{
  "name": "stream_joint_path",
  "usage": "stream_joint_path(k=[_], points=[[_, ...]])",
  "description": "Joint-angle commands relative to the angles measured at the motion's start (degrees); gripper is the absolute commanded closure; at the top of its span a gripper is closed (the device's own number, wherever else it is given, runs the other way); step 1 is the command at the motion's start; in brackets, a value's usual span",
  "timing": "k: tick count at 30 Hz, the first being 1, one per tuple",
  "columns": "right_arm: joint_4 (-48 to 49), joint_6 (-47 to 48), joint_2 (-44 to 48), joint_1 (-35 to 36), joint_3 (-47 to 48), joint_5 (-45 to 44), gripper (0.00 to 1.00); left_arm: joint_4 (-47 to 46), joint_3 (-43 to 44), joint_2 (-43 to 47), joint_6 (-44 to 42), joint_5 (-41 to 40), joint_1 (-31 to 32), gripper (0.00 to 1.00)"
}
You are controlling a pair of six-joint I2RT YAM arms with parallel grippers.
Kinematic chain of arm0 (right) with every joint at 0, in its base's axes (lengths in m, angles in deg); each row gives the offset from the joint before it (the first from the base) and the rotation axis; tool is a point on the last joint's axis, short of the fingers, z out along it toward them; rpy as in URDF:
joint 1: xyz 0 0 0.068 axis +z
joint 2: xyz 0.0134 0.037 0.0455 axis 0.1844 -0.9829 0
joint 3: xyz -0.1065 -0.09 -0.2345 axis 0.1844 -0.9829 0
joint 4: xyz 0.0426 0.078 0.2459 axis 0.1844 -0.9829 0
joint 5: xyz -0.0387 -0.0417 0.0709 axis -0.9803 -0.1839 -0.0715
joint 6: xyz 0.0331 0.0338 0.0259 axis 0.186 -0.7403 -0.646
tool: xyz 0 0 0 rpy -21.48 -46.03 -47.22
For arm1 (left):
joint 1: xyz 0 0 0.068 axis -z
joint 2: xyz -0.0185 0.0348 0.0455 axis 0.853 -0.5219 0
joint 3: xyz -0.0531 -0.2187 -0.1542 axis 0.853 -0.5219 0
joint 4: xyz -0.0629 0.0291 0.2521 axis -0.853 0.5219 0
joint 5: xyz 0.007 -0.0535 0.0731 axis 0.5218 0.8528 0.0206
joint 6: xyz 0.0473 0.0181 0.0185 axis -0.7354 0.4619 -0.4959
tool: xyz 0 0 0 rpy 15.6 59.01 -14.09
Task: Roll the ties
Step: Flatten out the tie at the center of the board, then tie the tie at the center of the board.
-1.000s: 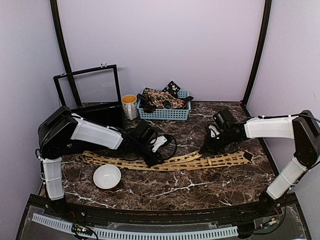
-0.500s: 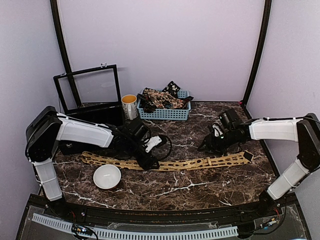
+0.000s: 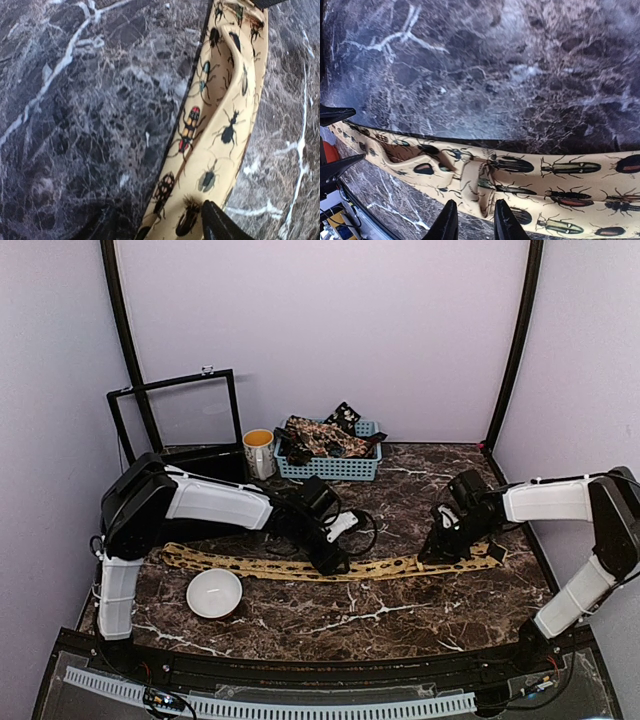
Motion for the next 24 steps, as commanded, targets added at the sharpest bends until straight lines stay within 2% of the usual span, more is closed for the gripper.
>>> stream_joint_path(k=[1,7,12,14,19,24], points=[[3.2,1.1,-2.7,0.4,-1.7,4.1,0.74,6.9,-3.7,1.4,-0.6,-1.1,-0.2,0.43],[6.2,0.4,-6.2,3.8,-1.8,8.6,0.75,6.5,-15.2,7.4,-1.9,-5.0,-1.1,0.57],[7.6,-1.4,-7.1,9.4,-1.0,11.9,0.75,5.4,-24.6,14.1,-2.1,-9.1,-4.8,0.61],[6.8,-1.7,-6.1,9.4,-0.9,11.1,0.75,5.3,-25.4,16.9,-3.4,-10.2,-5.0,0.55],[4.1,-1.6,-1.7,6.7,0.7,7.0,0.72,2.3,-21.2,21.9,-4.1,-6.4,-4.2,0.38],[3.6,-2.6,2.8,4.0,0.0,6.9,0.71,-0.7,-15.7,19.2,-5.1,-2.2,-1.5,0.35]])
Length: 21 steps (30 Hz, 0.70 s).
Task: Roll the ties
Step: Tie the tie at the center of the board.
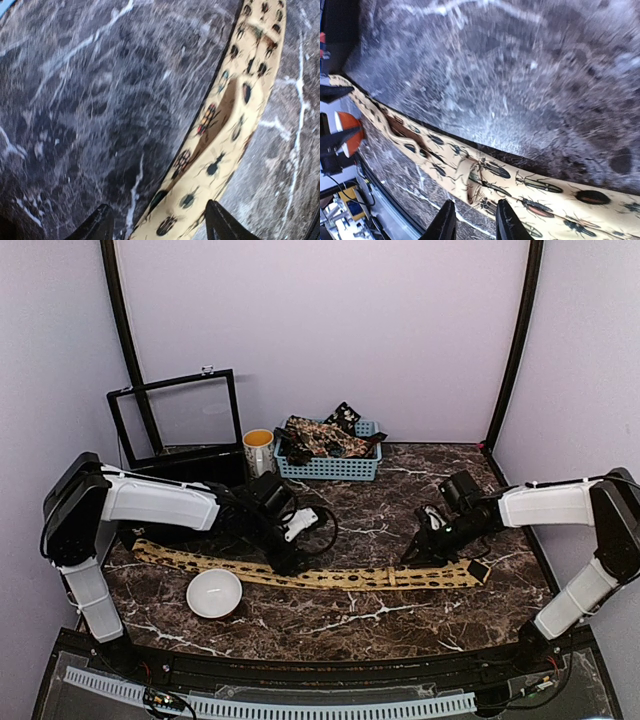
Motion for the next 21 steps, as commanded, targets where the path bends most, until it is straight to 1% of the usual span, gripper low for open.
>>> stream_joint_path(k=[1,4,6,8,12,17,19,21], points=[[-0.9,-0.9,4.3,-1.6,0.7,-0.9,0.71,-2.4,6.0,-0.8,-1.7,4.8,2.7,0.36],[-0.8,-1.5,5.3,-1.7,-0.7,-0.8,0.74,-2.5,9.4,-4.8,-2.2,6.8,3.9,0.41],[-0.5,-2.1,5.7,-1.7,-1.5,-0.8,0.78,-3.2,10.6,-6.6,-2.5,8.0,4.5,0.48],[-0.3,-2.6,5.8,-1.7,-1.9,-0.8,0.81,-4.5,10.8,-7.4,-2.8,9.3,4.9,0.52],[-0.3,-2.7,5.5,-1.7,-2.8,-1.1,0.83,-6.6,10.3,-8.5,-3.8,11.2,5.4,0.55],[-0.3,-2.7,5.0,-1.8,-3.5,-1.1,0.83,-5.6,11.2,-11.5,-4.7,10.8,5.6,0.55],[-0.8,-2.4,5.1,-1.7,-3.7,-1.4,0.83,-5.8,11.1,-12.1,-4.9,11.2,5.7,0.57],[-0.9,-2.0,4.9,-1.7,-3.8,-1.6,0.83,-5.7,11.2,-12.9,-5.3,11.0,5.7,0.63]])
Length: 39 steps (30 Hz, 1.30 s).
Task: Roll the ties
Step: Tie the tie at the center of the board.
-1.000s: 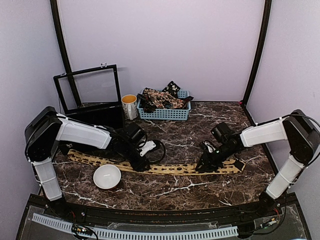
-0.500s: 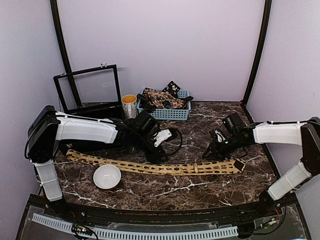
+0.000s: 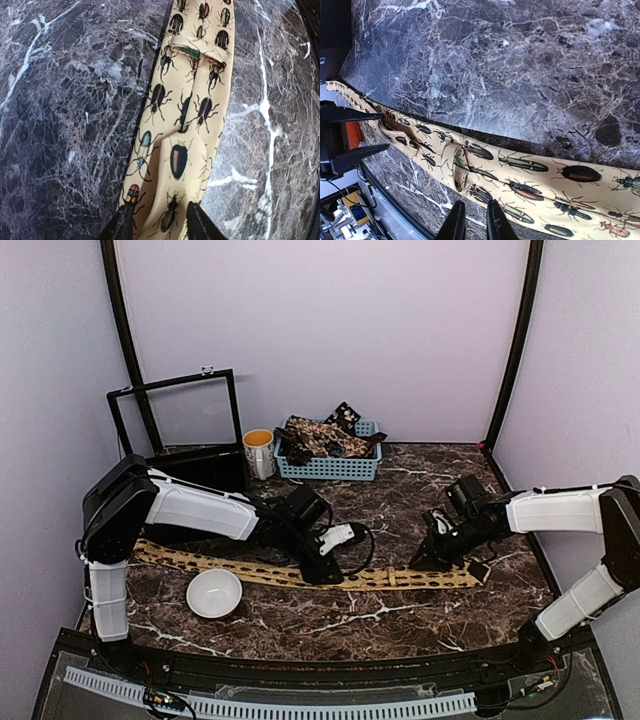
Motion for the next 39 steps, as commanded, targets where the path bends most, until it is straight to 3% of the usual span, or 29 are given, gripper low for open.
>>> stream_joint_path(k=[1,6,8,26,39], points=[[-0.3,0.5,-0.3,0.0,-0.6,-0.8,0.84,-0.2,1.0,-1.2,-1.7,0.9,0.3,0.65],[-0.6,1.4,-2.4,-0.1,-0.5,-1.7,0.86,0.1,1.9,-1.6,-1.5,0.4,0.4,0.88],[-1.0,1.6,-3.0,-0.1,-0.7,-2.6,0.87,0.4,2.9,-1.5,-0.7,1.2,0.4,0.93],[-0.6,1.5,-4.3,-0.1,-1.9,-4.3,0.92,9.2,13.2,-7.3,3.7,5.7,2.0,0.94],[0.0,0.6,-3.9,-0.1,-2.5,-4.3,0.92,7.1,16.5,-11.5,7.1,8.5,2.6,0.94]])
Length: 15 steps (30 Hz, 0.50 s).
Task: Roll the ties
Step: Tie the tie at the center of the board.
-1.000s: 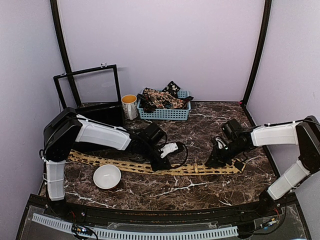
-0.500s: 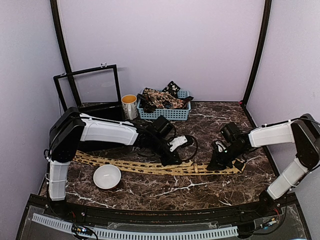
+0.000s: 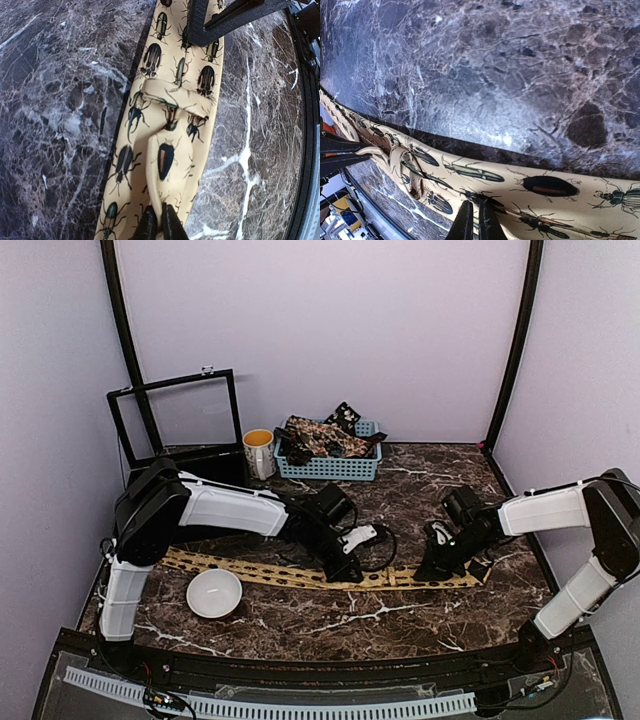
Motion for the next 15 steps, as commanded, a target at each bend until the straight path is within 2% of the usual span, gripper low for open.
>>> stream_joint_path(k=[1,15], points=[[-0.2,-0.5,0.6,-0.1,-0.7,-1.3,0.92,-0.2,2.5,-1.5,1.8,2.4,0.7,0.94],[-0.1,-0.5,0.3,-0.1,-0.7,-1.1,0.93,-2.4,6.9,-5.7,4.8,4.7,1.1,0.94]])
